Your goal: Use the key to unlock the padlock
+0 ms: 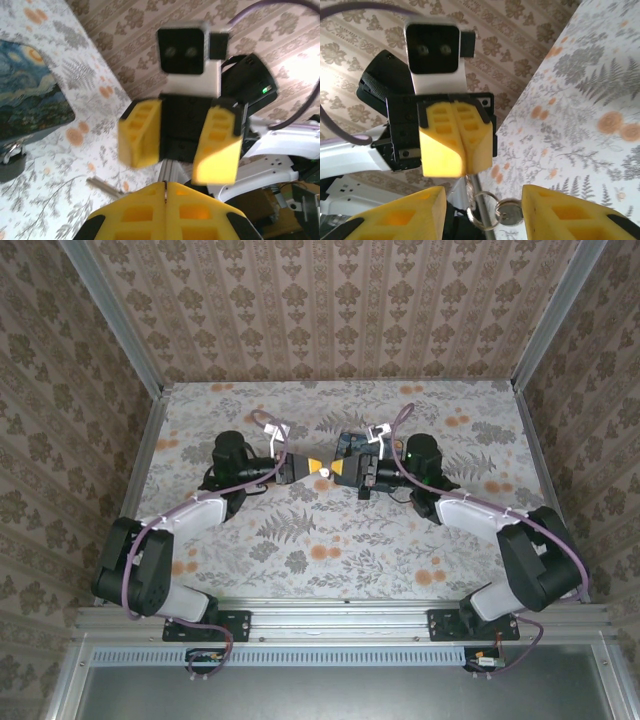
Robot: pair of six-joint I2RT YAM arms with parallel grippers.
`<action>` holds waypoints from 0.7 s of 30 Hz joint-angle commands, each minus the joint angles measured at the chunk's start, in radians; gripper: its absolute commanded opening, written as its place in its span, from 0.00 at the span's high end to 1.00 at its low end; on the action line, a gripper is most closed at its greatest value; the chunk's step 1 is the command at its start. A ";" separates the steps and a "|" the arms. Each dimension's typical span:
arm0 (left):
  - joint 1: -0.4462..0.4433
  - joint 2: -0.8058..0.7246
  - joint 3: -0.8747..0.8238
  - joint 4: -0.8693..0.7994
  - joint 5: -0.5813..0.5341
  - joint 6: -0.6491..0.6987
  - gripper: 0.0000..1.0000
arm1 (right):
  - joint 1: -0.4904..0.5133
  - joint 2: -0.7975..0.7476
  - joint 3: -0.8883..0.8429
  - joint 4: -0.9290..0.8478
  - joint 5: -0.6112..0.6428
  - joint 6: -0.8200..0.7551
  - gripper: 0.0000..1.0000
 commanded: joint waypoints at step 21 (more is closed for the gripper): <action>0.001 -0.077 0.033 -0.152 -0.011 0.126 1.00 | 0.059 0.019 0.062 -0.128 -0.022 -0.085 0.68</action>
